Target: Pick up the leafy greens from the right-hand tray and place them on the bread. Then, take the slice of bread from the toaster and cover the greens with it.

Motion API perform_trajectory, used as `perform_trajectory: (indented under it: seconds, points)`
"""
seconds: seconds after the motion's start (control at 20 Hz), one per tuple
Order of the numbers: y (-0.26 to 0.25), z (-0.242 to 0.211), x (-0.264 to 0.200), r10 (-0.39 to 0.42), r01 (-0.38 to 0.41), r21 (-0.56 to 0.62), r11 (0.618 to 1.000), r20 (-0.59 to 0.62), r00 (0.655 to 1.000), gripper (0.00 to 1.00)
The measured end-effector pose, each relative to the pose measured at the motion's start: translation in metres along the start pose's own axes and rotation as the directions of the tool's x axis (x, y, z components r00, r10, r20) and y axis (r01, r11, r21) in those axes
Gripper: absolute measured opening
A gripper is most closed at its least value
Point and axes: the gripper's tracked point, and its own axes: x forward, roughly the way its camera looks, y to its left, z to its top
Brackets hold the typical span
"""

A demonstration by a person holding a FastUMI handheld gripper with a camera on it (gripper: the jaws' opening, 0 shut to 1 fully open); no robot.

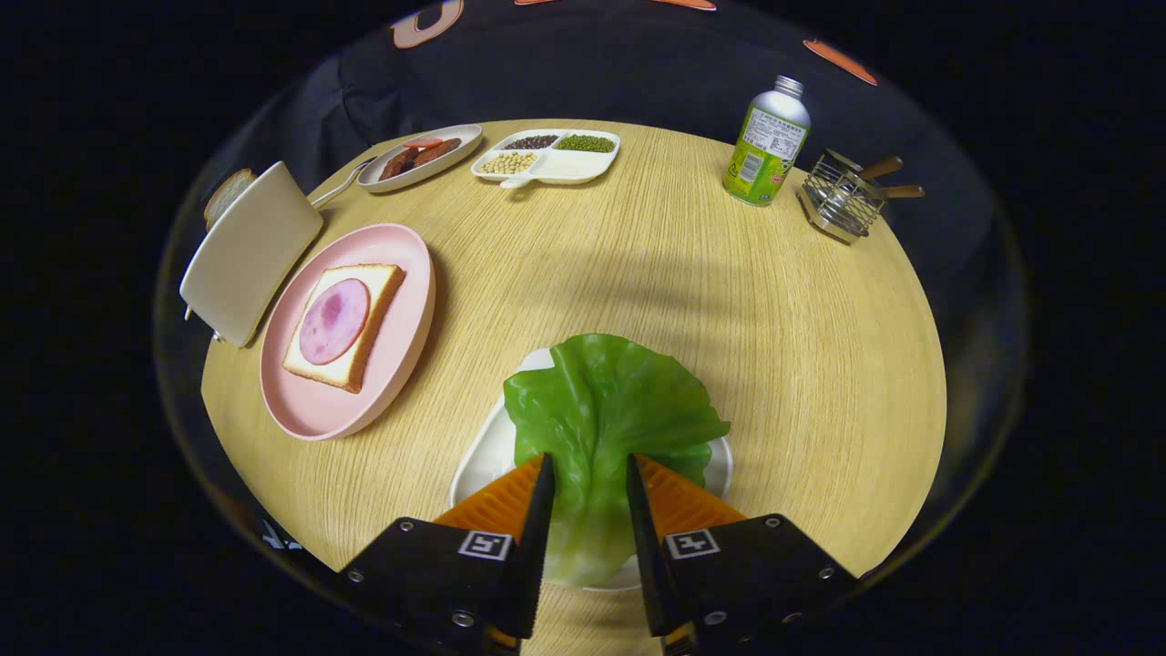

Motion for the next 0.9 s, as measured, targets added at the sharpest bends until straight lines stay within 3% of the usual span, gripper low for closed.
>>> perform_trajectory:
  seconds: [0.05,0.1,0.2,0.3,0.6,0.9]
  points:
    - [0.000,0.001,0.000,-0.004,0.004,0.004,1.000,0.008,1.000,0.40]
    - [0.001,0.002,0.001,-0.006,0.006,0.011,1.000,0.015,1.000,0.25]
    - [0.001,0.004,0.001,-0.011,0.010,0.022,1.000,0.027,1.000,0.11]
    - [0.003,0.006,0.000,-0.011,0.010,0.040,0.999,0.042,0.999,0.03]
    - [0.018,0.036,-0.032,0.003,-0.008,0.030,1.000,0.162,0.987,0.02]
    - [0.063,0.073,-0.060,0.071,-0.064,-0.036,0.997,0.250,0.966,0.02]
